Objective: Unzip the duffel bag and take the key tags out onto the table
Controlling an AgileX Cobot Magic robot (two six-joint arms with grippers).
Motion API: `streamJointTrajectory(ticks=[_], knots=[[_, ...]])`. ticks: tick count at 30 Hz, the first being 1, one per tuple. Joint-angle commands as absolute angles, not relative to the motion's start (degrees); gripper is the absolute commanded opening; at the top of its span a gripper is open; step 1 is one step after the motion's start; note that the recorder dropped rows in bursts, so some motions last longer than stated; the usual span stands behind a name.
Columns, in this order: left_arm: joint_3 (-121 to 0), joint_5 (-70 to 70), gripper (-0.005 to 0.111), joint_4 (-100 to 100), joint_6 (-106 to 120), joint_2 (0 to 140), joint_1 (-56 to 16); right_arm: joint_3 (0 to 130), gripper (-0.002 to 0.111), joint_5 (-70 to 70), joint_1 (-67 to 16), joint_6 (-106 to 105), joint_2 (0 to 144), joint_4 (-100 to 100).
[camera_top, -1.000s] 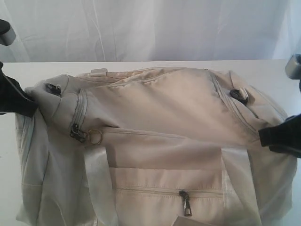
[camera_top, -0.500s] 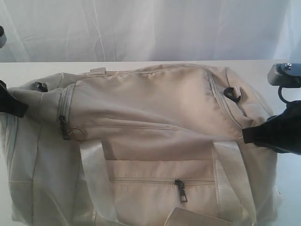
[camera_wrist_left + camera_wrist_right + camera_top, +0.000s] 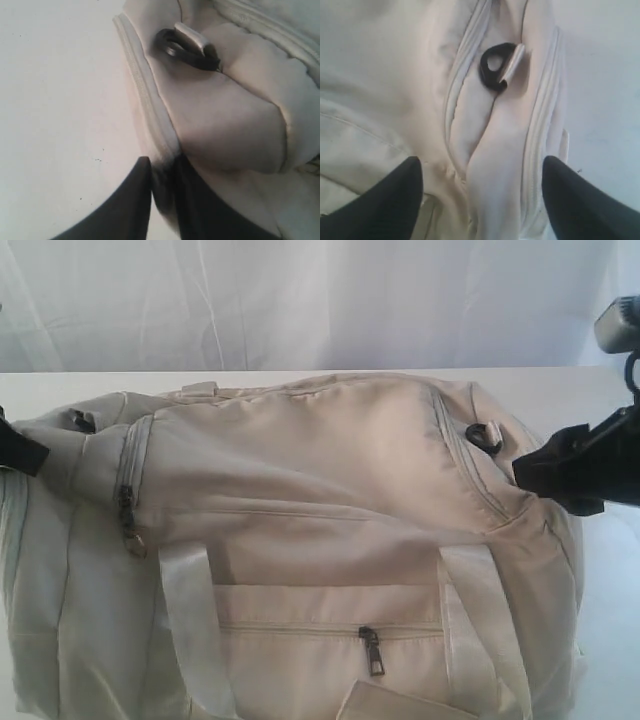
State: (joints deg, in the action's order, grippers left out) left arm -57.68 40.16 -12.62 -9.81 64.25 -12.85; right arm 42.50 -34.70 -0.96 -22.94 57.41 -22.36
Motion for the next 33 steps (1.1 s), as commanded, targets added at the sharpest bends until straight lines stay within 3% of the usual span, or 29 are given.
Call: streamJointTrajectory(ticks=[1,4,12,16,19,23,25,29,33], knots=[[-58.4,43.1,0.048,-10.1,-10.5,63.3,-12.8,43.0,0.064,-36.2,-0.7,-24.7,53.1,-25.0],[-58.4,45.9,0.059,-8.2,-10.4,63.3,-12.8,43.0,0.063,-40.0,-1.2,-37.0,50.5,-37.1],[-58.4,50.6,0.058,-7.0,-9.0,62.9,-12.8,43.0,0.061,-44.7,-9.2,-51.6,51.1,-59.5],[-58.4,51.4,0.042,-6.9,-9.0,58.9,-12.8,43.0,0.051,-41.8,-15.3,-51.6,54.1,-59.5],[-58.4,52.7,0.021,-6.9,-9.0,54.1,-12.8,44.4,0.044,-38.7,-20.8,-51.6,58.3,-59.5],[-55.9,53.1,0.000,-7.3,-8.8,47.9,-12.8,47.5,0.027,-32.0,-28.9,-52.5,65.2,-59.3],[-53.6,53.0,0.000,-7.3,-8.8,45.0,-12.8,49.8,0.020,-28.9,-33.4,-52.7,69.9,-58.1],[-47.6,48.5,0.000,-7.3,-9.0,40.8,-12.8,55.1,0.019,-22.8,-40.7,-53.0,80.1,-56.5],[-41.0,40.8,0.000,-7.9,-9.1,38.6,-12.8,60.4,0.035,-20.0,-44.5,-54.4,89.1,-56.5]])
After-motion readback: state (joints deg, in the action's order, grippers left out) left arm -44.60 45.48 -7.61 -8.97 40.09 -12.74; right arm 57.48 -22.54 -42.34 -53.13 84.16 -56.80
